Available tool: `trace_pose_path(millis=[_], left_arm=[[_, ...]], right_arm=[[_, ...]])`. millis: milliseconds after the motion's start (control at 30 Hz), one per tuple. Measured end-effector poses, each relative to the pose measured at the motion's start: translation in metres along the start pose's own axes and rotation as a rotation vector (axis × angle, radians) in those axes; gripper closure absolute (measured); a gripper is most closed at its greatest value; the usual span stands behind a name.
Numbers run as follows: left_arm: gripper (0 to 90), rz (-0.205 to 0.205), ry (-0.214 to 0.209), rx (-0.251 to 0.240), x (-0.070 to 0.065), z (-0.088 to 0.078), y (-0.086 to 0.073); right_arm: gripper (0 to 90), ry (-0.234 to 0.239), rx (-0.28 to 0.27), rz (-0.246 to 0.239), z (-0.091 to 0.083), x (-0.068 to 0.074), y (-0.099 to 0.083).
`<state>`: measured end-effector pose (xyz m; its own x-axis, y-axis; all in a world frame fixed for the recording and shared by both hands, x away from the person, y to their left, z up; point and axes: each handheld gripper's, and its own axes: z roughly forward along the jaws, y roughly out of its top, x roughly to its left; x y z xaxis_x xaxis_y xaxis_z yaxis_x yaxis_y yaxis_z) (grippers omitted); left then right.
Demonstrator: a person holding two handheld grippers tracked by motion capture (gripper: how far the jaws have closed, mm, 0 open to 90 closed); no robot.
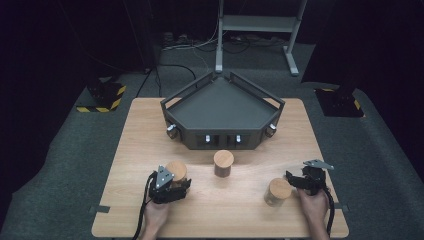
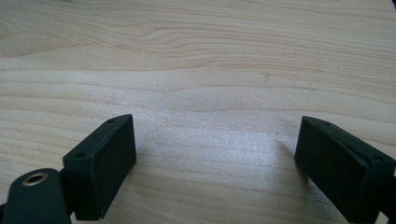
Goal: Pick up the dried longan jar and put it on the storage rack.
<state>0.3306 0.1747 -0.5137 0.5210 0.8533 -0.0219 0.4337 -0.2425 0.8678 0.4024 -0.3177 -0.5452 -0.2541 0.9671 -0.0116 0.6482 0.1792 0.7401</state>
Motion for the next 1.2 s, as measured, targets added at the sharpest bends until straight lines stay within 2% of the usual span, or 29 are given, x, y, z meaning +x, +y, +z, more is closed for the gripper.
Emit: trace_pose_path(millis=[300, 767, 900, 1100, 1200], left_arm=[[26.5, 0.002, -0.008, -0.006, 0.003, -0.006, 0.011], [26.5, -0.026, -0.060, 0.005, 0.006, -0.007, 0.024], [26.5, -0.035, -0.074, 0.023, 0.009, -0.006, 0.028], [26.5, -0.028, -0.084, 0.031, 0.010, -0.007, 0.039], [26.5, -0.040, -0.106, 0.027, 0.009, -0.007, 0.045]], right_arm=[[12.5, 0.000, 0.001, 0.000, 0.000, 0.000, 0.000], [12.7, 0.001, 0.000, -0.003, 0.000, 0.000, 0.000], [12.7, 0.000, 0.000, -0.003, 0.000, 0.000, 0.000], [12.7, 0.000, 0.000, -0.001, 0.000, 0.000, 0.000], [12.7, 0.000, -0.001, -0.003, 0.000, 0.000, 0.000]])
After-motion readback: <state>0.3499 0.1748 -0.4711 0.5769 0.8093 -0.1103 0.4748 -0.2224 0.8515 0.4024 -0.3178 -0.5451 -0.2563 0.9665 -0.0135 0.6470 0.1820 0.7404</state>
